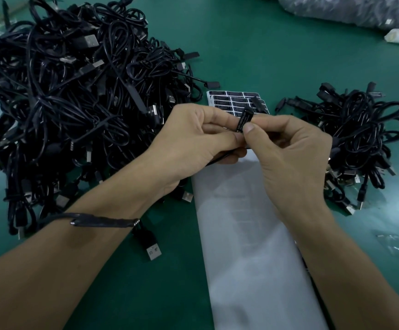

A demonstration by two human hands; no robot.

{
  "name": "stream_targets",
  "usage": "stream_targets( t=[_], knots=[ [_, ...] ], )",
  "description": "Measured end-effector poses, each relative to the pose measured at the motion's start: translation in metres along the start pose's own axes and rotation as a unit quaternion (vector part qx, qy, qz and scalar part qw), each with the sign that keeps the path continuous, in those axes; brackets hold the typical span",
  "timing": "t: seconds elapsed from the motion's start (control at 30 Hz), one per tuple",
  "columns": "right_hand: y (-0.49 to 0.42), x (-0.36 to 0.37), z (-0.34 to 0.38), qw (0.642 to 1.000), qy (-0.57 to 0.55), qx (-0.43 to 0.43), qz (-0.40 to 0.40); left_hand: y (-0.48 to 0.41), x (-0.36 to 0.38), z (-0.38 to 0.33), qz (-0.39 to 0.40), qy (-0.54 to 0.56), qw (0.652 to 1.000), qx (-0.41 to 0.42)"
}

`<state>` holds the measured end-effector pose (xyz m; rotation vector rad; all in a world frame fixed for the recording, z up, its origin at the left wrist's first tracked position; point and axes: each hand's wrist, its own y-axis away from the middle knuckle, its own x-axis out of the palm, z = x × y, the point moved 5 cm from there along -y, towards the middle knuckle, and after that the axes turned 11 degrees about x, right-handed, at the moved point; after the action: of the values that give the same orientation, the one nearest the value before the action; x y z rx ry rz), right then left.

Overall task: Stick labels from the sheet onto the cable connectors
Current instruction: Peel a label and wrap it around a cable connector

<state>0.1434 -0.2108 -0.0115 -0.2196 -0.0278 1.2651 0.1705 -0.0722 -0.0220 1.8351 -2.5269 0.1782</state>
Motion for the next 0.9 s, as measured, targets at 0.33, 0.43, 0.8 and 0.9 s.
stream_targets(
  t=[0.33,0.43,0.8,0.9],
  knots=[
    [-0.004,-0.0031,-0.0031,1.0,-0.003,0.026,0.003,-0.0015,-0.0007,0.0013,0.001,0.006,1.0,0.002],
    [-0.0044,-0.0026,-0.0029,1.0,-0.002,0.027,0.005,-0.0017,-0.0016,0.0013,0.0,0.004,1.0,0.001],
    [-0.0029,-0.0032,0.0005,1.0,0.024,0.0,0.003,-0.0006,-0.0011,0.0009,-0.009,-0.009,1.0,0.001],
    [-0.0006,-0.0024,0.0024,1.0,0.028,-0.007,-0.001,-0.0003,-0.0006,0.0006,-0.013,-0.008,1.0,0.004]
  ],
)
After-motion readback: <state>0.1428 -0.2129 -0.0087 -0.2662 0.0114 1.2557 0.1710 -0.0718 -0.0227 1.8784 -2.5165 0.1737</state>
